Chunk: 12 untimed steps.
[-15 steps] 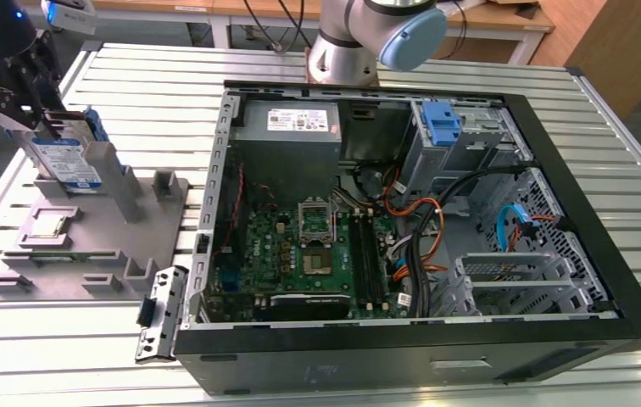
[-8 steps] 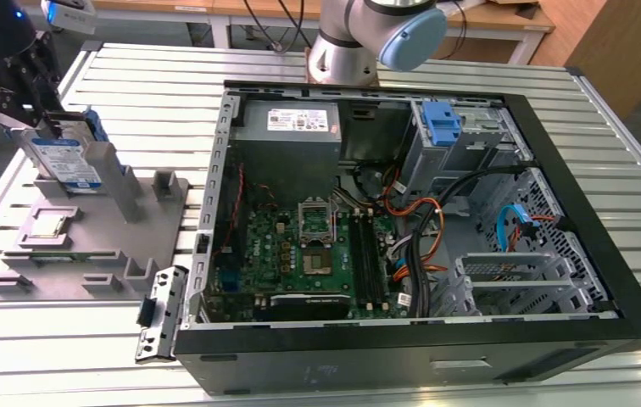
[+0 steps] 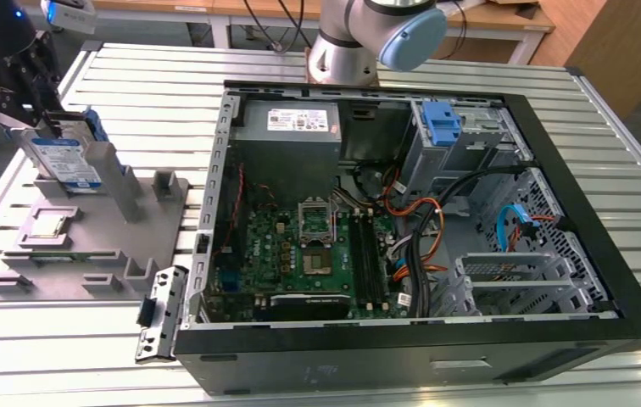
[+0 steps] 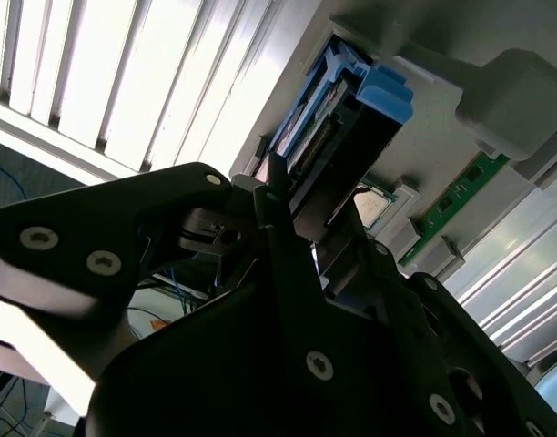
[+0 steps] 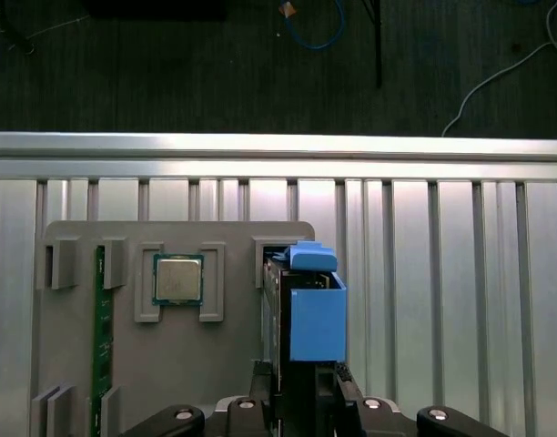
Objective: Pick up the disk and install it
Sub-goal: 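Pick up the disk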
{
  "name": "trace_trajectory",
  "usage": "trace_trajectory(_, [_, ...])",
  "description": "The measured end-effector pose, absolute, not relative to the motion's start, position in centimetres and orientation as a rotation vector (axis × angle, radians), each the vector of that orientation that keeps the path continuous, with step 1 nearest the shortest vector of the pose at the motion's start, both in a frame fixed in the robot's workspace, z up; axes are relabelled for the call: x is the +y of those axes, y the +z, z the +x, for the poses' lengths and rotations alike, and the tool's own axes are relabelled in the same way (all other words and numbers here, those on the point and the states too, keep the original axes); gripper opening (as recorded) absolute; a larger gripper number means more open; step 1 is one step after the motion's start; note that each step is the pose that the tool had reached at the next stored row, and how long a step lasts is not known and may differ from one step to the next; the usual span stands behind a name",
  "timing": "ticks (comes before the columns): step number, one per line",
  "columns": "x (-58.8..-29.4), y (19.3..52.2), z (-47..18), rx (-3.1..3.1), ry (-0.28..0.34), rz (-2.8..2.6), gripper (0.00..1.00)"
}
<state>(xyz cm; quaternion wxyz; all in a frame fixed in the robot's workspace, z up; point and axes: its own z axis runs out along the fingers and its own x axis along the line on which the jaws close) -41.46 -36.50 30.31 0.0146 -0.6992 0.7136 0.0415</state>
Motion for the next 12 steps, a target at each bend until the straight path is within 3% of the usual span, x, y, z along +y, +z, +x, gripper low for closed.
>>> trace_trajectory(12, [-36.50, 30.40, -41.46, 2.221, 0.129, -2.176, 0.35])
